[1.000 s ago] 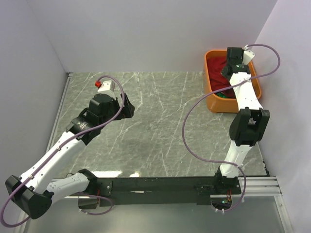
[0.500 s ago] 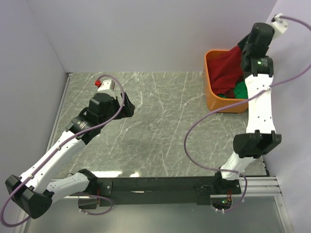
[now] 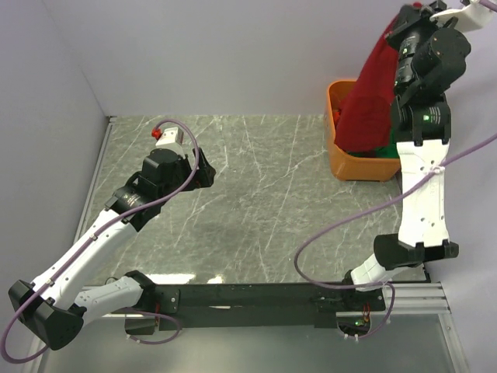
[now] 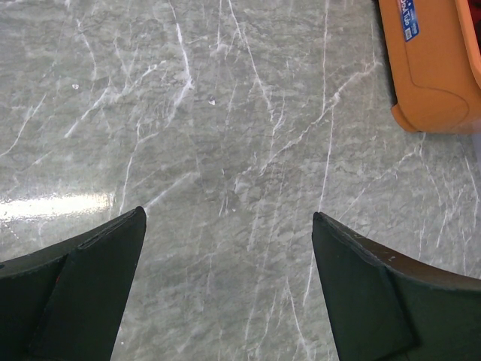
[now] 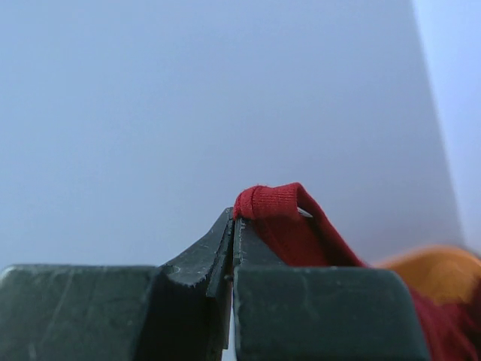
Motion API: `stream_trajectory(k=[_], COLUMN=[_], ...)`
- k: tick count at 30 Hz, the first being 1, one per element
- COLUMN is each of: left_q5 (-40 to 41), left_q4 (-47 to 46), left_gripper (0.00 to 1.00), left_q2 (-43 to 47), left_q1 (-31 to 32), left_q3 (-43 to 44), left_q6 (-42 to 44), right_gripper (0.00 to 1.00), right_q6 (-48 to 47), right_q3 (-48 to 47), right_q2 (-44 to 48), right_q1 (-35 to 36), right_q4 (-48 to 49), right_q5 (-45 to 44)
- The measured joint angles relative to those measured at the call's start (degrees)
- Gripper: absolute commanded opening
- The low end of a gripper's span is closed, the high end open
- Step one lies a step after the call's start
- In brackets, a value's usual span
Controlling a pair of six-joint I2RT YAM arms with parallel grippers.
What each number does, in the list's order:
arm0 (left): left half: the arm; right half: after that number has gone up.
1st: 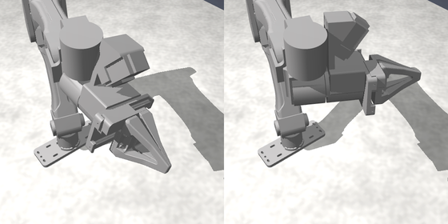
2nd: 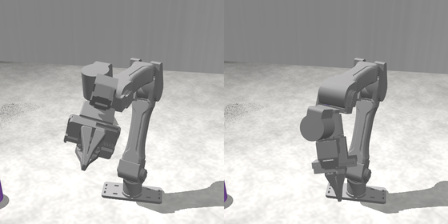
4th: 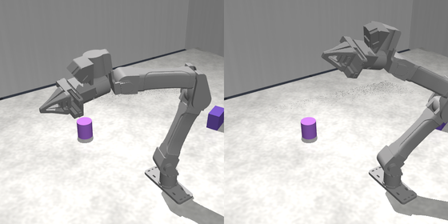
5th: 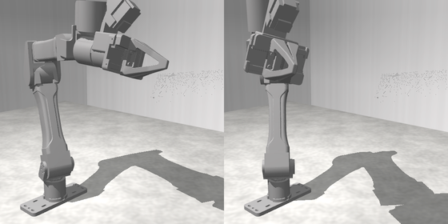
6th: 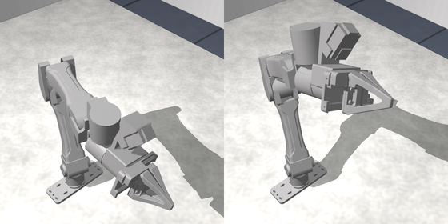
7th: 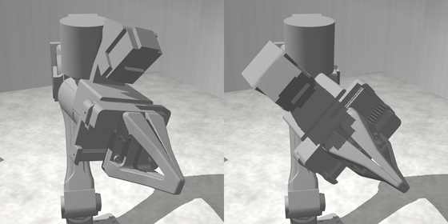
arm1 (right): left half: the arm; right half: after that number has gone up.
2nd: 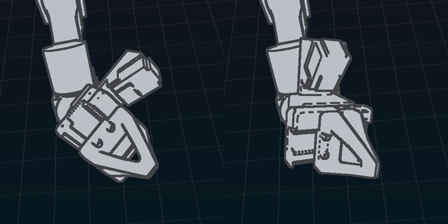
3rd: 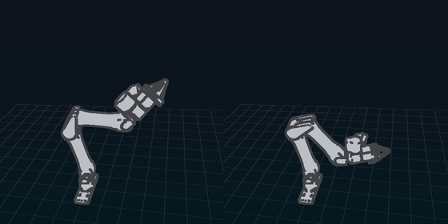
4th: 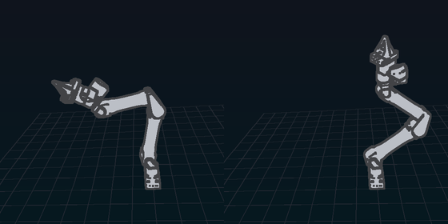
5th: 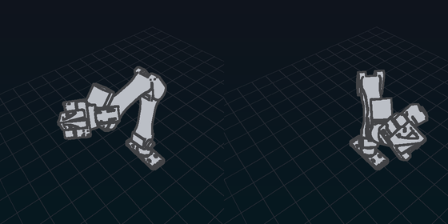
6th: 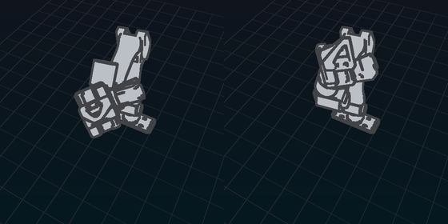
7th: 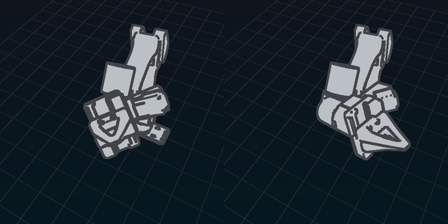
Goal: Fold and stack the t-shirts
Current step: Move the tshirt to the center of the board
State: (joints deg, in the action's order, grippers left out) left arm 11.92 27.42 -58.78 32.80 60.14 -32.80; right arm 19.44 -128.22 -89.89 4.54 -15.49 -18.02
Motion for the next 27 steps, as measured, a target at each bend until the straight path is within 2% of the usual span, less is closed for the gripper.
stream_trajectory(k=[8, 17, 25, 27], left_q5=[0.68, 1.03, 1.05, 1.11], left_q4=[0.00, -0.13, -0.15, -0.15], left_gripper=[0.98, 0.98, 0.98, 0.97], left_q2=[0.04, 0.74, 1.42, 1.42], left_q1=[-0.04, -0.76, -1.46, -1.75], left_q3=[0.00, 0.00, 0.00, 0.00], left_q6=[0.00, 0.00, -0.46, -1.05], right_gripper=[0.00, 0.00, 0.00, 0.00], right_q6=[-6.14, -8.04, -7.39, -6.23], right_q3=[-6.84, -10.67, -11.06, -8.35], right_q2=[3.10, 3.56, -0.90, -1.49], right_q1=[12.94, 23.87, 28.68, 28.72], right_q4=[10.86, 19.06, 22.16, 22.64], right_q5=[1.11, 3.39, 3.87, 3.72])
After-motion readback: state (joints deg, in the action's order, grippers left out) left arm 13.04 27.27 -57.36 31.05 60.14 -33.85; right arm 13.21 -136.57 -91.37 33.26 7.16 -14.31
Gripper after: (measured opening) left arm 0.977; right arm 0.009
